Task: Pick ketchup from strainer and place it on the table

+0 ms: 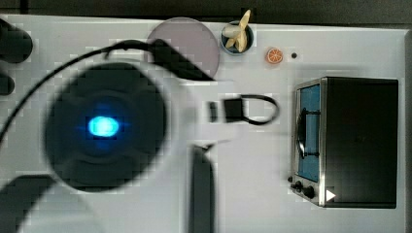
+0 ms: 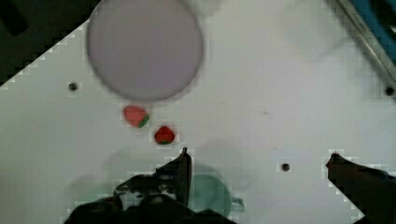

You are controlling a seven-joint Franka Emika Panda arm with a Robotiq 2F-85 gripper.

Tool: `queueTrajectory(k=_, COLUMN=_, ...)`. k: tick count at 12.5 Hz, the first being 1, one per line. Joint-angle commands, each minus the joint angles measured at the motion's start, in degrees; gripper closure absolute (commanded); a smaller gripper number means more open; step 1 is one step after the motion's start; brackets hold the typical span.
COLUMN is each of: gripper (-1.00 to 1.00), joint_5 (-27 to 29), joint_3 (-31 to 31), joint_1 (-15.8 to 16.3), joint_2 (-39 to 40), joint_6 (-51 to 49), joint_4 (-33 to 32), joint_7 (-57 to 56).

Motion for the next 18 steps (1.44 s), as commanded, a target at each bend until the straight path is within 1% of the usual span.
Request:
queueTrajectory(k=1, gripper=-1.00, joint_5=0.83, joint_3=7.02, joint_1=1.57, joint_2=3.54, joint_6=-0.54, joint_4=-1.49, joint_7=2.47)
queueTrajectory(k=4, gripper=-1.00, joint_5=0.80, joint_3=15.32, joint_1=1.83, joint_2=6.20, joint_6=1.80, joint_4=-1.68, joint_7=3.35)
queueTrajectory(k=6, gripper=-1.00, joint_5=0.77, joint_3=20.14, joint_1=1.96, joint_2=8.29, joint_6=4.08, joint_4=-2.98, joint_7=3.45)
queueTrajectory(k=8, gripper=-1.00, joint_5=0.75, joint_3=24.19, joint_1=2.10, joint_2=10.42, joint_6=8.25, joint_4=-5.50, joint_7=3.45)
queueTrajectory(k=10, gripper=-1.00, joint_5=0.73, joint_3=27.39, joint_1=2.17, joint_2=12.67, joint_6=15.15, joint_4=-9.43, joint_7=3.48)
queueTrajectory(k=12, gripper=-1.00, joint_5=0.57, joint_3=29.29, joint_1=2.27, joint_2=15.03, joint_6=24.21, joint_4=-14.21, joint_7=4.23)
queueTrajectory(k=14, gripper=-1.00, joint_5=-0.74, joint_3=29.88, joint_1=2.47, joint_2=17.63, joint_6=33.46, joint_4=-19.13, joint_7=4.59)
queueTrajectory(k=16, gripper=-1.00, joint_5=-4.49, joint_3=29.69, joint_1=2.61, joint_2=20.62, joint_6=41.82, joint_4=-23.14, joint_7=4.68)
queueTrajectory(k=18, gripper=-1.00, joint_5=-8.25, joint_3=29.45, joint_1=2.61, joint_2=24.39, joint_6=48.65, joint_4=-25.65, joint_7=7.85)
